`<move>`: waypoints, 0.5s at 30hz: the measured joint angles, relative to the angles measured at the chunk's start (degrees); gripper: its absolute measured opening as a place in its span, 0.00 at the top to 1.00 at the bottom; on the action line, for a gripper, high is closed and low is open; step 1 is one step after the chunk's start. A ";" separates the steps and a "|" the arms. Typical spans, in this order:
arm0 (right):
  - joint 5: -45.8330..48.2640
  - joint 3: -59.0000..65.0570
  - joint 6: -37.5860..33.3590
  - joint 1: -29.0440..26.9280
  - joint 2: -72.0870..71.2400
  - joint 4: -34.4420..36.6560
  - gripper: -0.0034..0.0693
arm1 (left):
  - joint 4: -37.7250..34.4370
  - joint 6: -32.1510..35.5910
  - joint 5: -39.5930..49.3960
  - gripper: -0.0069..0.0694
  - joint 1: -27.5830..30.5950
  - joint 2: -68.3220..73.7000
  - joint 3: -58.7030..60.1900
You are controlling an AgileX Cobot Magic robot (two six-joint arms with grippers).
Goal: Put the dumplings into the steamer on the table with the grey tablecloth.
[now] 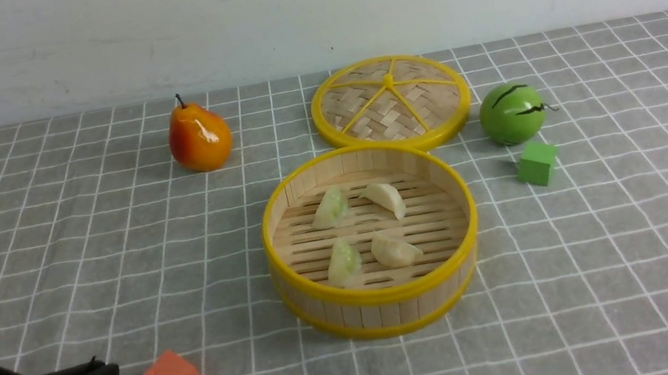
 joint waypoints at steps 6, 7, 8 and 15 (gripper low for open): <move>-4.24 8.41 0.89 -0.11 -0.35 0.02 0.96 | 0.00 0.00 0.00 0.86 0.00 0.00 0.00; -4.24 8.92 0.97 -0.11 -0.35 0.65 0.96 | 0.00 0.00 0.00 0.86 0.00 0.00 0.00; -4.24 10.75 0.98 -0.34 -0.35 2.80 0.96 | 0.00 0.00 0.00 0.86 0.00 0.00 0.00; -4.48 12.79 -3.36 -1.82 -4.40 22.69 0.96 | 0.00 0.00 0.00 0.86 0.00 0.00 0.00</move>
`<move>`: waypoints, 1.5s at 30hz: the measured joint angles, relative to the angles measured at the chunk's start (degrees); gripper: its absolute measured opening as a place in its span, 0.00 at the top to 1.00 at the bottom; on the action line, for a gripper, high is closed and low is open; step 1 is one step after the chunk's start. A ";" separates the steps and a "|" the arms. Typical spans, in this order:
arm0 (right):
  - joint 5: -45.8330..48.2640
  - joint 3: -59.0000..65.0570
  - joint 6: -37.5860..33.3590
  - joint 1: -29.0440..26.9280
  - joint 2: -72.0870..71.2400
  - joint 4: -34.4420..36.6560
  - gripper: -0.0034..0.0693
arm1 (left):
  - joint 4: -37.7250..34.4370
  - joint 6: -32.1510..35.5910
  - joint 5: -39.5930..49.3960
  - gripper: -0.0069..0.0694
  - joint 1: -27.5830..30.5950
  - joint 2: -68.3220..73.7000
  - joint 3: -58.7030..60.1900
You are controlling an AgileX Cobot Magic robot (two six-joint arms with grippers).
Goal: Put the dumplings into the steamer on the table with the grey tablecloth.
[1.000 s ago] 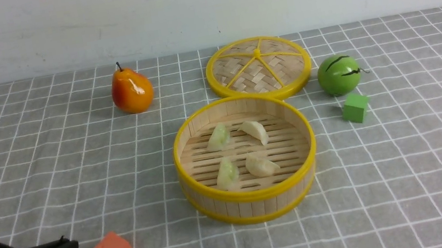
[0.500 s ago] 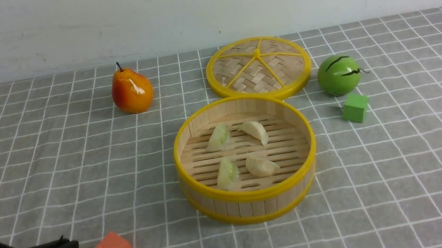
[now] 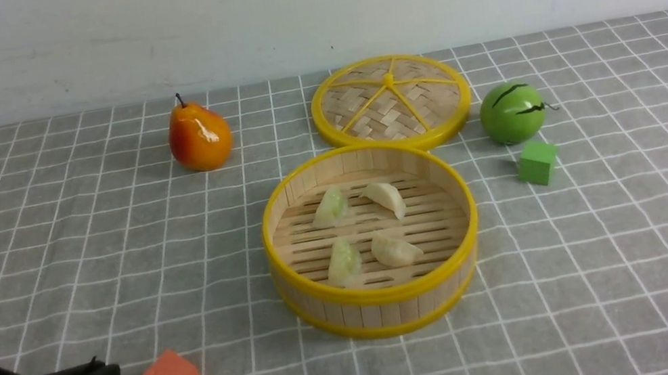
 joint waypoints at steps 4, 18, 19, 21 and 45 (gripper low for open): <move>1.21 0.00 -7.80 -2.00 -5.42 8.25 0.96 | 0.00 0.00 0.00 0.86 0.00 0.00 0.00; 32.47 0.00 2.26 -12.84 -24.87 3.78 0.96 | -0.05 0.00 0.44 0.86 0.00 0.00 0.00; 34.71 0.00 5.64 -12.84 -24.87 1.80 0.96 | -0.05 0.00 0.43 0.86 0.00 0.00 0.00; 39.65 0.00 11.13 -12.84 -24.87 -0.93 0.96 | -0.05 0.00 0.43 0.86 0.00 0.00 0.00; 44.87 -0.55 19.19 -12.84 -24.87 -3.18 0.95 | -0.05 0.00 0.80 0.82 0.00 0.00 0.00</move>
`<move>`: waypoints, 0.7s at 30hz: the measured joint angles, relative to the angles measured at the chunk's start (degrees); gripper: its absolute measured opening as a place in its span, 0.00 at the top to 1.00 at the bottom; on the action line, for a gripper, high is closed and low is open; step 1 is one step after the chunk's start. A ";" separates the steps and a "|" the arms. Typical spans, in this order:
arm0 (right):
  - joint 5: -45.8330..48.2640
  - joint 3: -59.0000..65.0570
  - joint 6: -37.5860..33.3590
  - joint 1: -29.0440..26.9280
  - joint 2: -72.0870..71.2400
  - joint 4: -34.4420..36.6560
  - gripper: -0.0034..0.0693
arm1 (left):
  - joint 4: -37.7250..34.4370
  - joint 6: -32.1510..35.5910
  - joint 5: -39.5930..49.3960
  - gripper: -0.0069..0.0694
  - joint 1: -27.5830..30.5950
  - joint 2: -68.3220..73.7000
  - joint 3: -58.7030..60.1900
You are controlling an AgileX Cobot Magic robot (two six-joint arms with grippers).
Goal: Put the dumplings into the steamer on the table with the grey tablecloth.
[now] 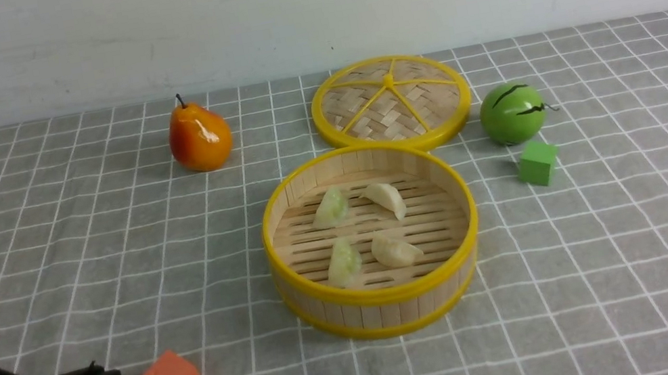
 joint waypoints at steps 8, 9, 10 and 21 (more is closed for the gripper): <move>0.10 0.00 0.11 0.00 0.00 -0.07 0.94 | 0.42 0.00 -0.26 0.82 0.00 -8.31 4.71; 0.10 0.00 0.11 0.00 0.00 -0.07 0.94 | 0.42 0.00 -0.26 0.81 0.00 -10.18 5.99; 0.10 0.00 0.11 0.00 0.00 -0.07 0.94 | 0.42 0.00 -0.31 0.81 0.00 -11.16 6.53; 0.10 0.00 0.38 0.00 0.00 -0.07 0.92 | -2.67 -8.42 -6.11 0.88 15.59 -37.85 24.66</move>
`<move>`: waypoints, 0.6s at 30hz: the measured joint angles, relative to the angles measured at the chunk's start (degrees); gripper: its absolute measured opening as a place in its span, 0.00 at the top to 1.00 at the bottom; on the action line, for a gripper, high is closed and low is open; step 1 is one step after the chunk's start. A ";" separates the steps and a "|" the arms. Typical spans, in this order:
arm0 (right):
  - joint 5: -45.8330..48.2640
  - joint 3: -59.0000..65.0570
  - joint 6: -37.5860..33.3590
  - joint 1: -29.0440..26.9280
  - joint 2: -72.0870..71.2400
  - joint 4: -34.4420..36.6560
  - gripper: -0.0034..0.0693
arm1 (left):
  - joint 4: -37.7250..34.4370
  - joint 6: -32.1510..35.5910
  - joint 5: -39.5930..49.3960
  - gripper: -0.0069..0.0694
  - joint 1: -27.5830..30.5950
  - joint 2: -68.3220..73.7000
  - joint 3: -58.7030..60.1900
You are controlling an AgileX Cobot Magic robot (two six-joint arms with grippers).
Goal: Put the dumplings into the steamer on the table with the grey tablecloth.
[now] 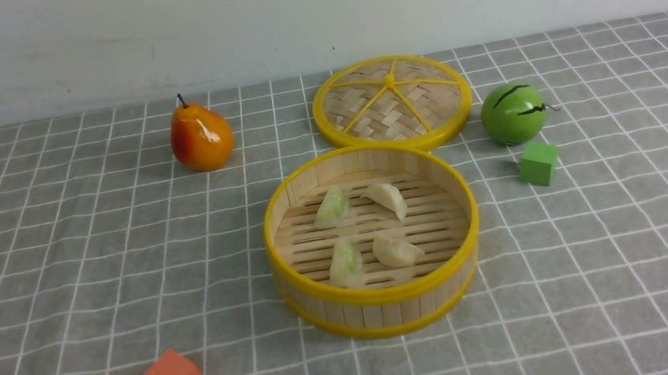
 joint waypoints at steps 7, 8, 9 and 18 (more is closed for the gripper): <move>0.00 -0.02 0.00 0.00 0.00 -0.11 0.91 | 3.80 -4.60 5.59 0.93 3.88 -0.40 2.65; 0.00 -0.02 0.00 0.00 0.00 -0.11 0.91 | 3.86 -5.29 7.71 0.93 3.93 -0.40 2.72; 0.00 -0.02 0.00 0.00 0.00 -0.11 0.91 | 4.00 -5.58 8.93 0.93 3.93 -0.40 2.75; 0.00 -0.02 0.00 0.00 0.00 -0.15 0.90 | 3.70 -1.71 10.17 0.93 4.06 -0.40 2.82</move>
